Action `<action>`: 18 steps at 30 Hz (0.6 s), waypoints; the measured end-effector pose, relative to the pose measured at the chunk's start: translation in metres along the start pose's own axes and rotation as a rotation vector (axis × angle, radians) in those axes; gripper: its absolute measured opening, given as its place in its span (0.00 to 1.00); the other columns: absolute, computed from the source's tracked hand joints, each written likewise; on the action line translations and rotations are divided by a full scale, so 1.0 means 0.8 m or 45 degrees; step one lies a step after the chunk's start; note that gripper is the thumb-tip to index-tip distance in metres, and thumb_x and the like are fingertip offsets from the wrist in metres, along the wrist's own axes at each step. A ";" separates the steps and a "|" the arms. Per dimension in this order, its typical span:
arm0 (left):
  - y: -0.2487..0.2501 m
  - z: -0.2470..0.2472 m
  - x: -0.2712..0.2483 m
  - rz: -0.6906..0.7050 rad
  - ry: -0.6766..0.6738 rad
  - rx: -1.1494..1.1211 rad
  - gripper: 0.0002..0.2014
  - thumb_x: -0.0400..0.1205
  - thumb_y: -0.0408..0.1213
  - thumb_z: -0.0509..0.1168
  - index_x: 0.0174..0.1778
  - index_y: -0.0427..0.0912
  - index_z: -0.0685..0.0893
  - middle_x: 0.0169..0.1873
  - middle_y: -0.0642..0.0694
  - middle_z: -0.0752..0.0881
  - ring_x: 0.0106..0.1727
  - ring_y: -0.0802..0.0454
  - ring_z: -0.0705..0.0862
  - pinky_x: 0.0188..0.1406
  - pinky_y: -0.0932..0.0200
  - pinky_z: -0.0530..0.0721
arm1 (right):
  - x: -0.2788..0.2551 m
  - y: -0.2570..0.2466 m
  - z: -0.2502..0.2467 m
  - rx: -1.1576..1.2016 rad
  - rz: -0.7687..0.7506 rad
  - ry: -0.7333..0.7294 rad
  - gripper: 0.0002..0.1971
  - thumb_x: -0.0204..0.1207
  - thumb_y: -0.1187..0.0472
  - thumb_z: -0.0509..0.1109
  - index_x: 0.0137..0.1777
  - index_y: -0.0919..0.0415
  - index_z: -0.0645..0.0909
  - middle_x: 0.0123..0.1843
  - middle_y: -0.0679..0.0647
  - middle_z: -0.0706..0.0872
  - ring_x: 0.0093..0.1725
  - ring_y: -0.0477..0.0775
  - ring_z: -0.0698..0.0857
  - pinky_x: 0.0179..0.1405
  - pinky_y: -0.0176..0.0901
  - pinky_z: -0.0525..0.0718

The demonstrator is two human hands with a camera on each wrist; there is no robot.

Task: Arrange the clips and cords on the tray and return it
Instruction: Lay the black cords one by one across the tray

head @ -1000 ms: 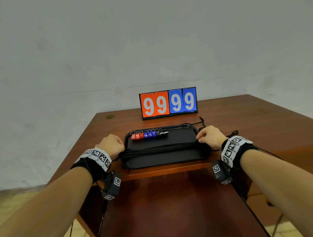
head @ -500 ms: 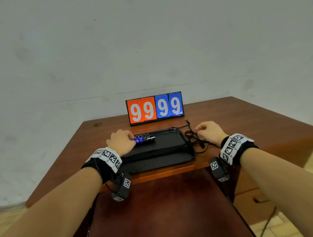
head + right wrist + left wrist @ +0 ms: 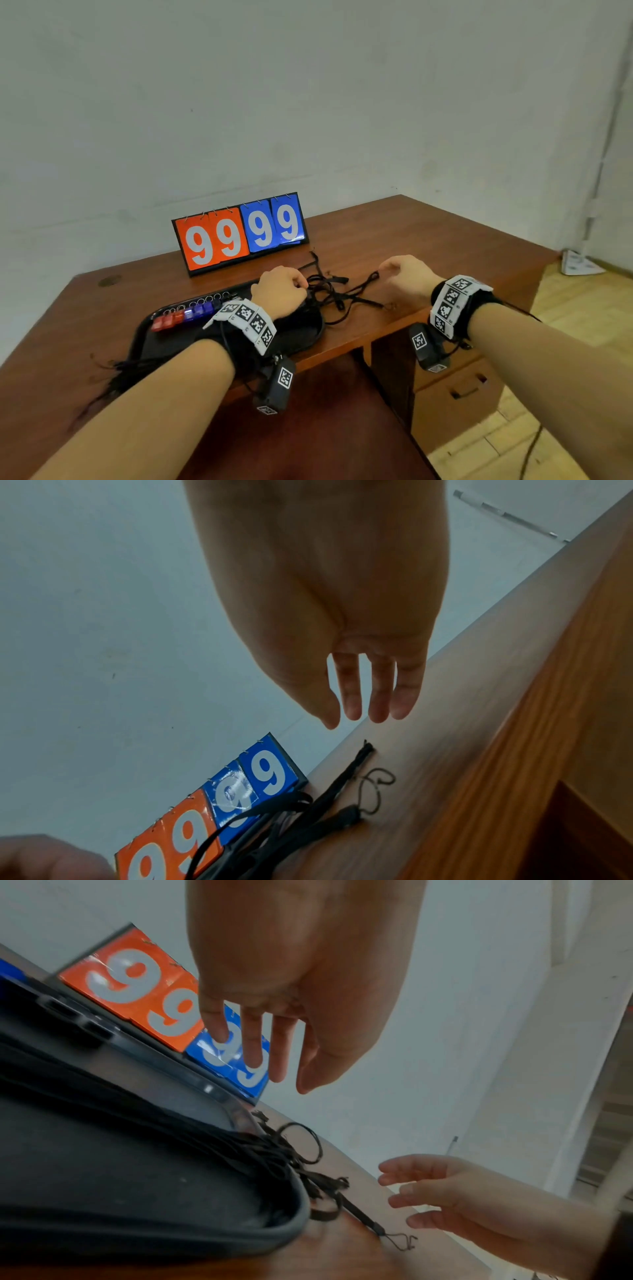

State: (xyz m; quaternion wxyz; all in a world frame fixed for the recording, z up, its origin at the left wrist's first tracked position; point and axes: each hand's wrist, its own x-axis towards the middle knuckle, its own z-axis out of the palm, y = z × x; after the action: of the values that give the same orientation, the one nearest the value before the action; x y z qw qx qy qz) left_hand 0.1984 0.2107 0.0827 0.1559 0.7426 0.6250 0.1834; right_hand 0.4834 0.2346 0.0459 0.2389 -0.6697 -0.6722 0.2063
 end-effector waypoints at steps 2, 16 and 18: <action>0.016 0.013 0.008 0.022 -0.031 0.006 0.08 0.78 0.40 0.65 0.42 0.60 0.86 0.50 0.60 0.82 0.65 0.46 0.80 0.71 0.39 0.73 | 0.005 0.008 -0.001 -0.019 0.007 -0.036 0.20 0.76 0.66 0.68 0.67 0.52 0.82 0.66 0.52 0.83 0.63 0.55 0.82 0.55 0.40 0.76; 0.055 0.059 0.031 0.091 -0.150 0.047 0.09 0.79 0.40 0.66 0.51 0.56 0.88 0.51 0.59 0.82 0.64 0.48 0.80 0.71 0.38 0.70 | 0.013 -0.004 0.022 -0.216 -0.094 -0.339 0.07 0.77 0.57 0.74 0.52 0.58 0.86 0.52 0.51 0.88 0.52 0.53 0.85 0.50 0.43 0.82; 0.055 0.059 0.031 0.085 -0.149 0.049 0.09 0.79 0.41 0.66 0.51 0.57 0.88 0.51 0.59 0.82 0.64 0.48 0.80 0.71 0.39 0.70 | 0.014 -0.005 0.020 -0.206 -0.080 -0.357 0.08 0.79 0.60 0.71 0.52 0.63 0.86 0.53 0.55 0.89 0.53 0.56 0.86 0.52 0.45 0.83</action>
State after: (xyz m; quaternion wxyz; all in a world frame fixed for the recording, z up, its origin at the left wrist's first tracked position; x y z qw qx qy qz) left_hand 0.2624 0.2277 0.0630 0.1718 0.7754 0.5931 0.1326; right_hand 0.4704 0.2468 0.0361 0.0944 -0.6300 -0.7340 0.2355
